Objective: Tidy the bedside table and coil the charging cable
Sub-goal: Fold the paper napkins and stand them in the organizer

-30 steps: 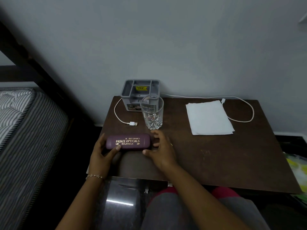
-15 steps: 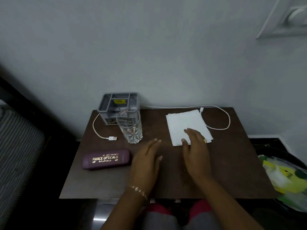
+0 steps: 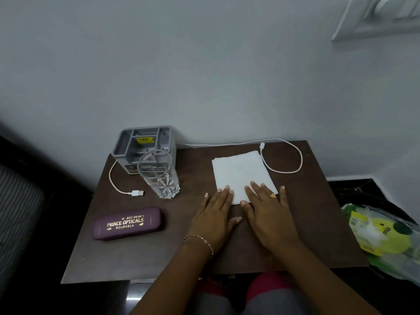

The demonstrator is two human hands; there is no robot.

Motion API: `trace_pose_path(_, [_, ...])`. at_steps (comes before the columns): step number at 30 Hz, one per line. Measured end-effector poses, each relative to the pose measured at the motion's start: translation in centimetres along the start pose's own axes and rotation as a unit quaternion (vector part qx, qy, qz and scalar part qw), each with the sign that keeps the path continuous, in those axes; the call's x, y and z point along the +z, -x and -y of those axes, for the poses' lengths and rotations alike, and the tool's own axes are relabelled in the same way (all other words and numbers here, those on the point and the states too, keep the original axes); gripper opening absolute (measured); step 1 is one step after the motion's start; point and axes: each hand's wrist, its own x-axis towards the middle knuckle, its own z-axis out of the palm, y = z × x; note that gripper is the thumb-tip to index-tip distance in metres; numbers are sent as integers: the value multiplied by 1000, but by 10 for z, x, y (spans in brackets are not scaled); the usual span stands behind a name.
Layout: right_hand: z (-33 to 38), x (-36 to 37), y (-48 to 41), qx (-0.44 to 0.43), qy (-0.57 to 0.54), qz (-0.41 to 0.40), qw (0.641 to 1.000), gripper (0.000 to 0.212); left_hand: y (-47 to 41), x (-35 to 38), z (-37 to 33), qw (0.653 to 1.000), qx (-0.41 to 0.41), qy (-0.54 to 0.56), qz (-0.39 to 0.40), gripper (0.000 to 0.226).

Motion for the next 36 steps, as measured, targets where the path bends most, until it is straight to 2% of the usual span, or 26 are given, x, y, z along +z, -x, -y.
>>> trace_pose_path(3, [2, -1, 11, 4, 8, 3, 1000, 58, 12, 0, -2, 1000, 3, 3, -8, 77])
trace_pose_path(7, [2, -3, 29, 13, 10, 23, 1000, 57, 30, 5, -6, 1000, 6, -4, 21, 67])
trace_pose_path(11, [0, -1, 46, 18, -10, 48, 999, 64, 43, 10, -11, 999, 8, -30, 24, 65])
trace_pose_path(14, [2, -3, 47, 4, -38, 38, 999, 70, 43, 0, -12, 999, 9, 36, 27, 77])
trace_pose_path(15, [4, -4, 46, 1, -62, 23, 998, 69, 45, -6, -12, 997, 8, 70, -6, 75])
trace_pose_path(17, [16, -13, 41, 12, -166, 4, 986, 63, 51, -24, -11, 981, -17, 125, -145, 62])
trace_pose_path(19, [37, -22, 30, 17, -298, 1, 955, 62, 57, -44, -4, 929, -86, 144, -330, 55])
trace_pose_path(20, [50, -25, 22, 15, -350, 9, 937, 67, 58, -56, 2, 891, -133, 151, -406, 59])
trace_pose_path(21, [63, -25, 13, 10, -385, 23, 923, 71, 57, -65, 10, 856, -183, 177, -450, 67])
trace_pose_path(22, [77, -24, 3, 5, -410, 37, 911, 75, 55, -73, 20, 832, -228, 215, -458, 79])
trace_pose_path(24, [103, -17, -19, 0, -448, 59, 892, 83, 45, -82, 41, 814, -288, 281, -418, 97])
trace_pose_path(27, [132, -7, -43, -4, -484, 83, 871, 88, 35, -79, 73, 835, -277, 342, -330, 106])
trace_pose_path(29, [144, -1, -51, -19, -504, 82, 859, 75, 32, -74, 85, 848, -261, 367, -280, 99])
trace_pose_path(31, [151, 5, -53, -24, -526, 58, 848, 60, 28, -71, 88, 842, -260, 393, -264, 82])
trace_pose_path(33, [153, 10, -53, -18, -538, 29, 842, 50, 25, -71, 84, 829, -257, 402, -293, 66])
trace_pose_path(36, [149, 11, -56, -16, -530, -18, 848, 41, 21, -72, 69, 818, -255, 391, -335, 58])
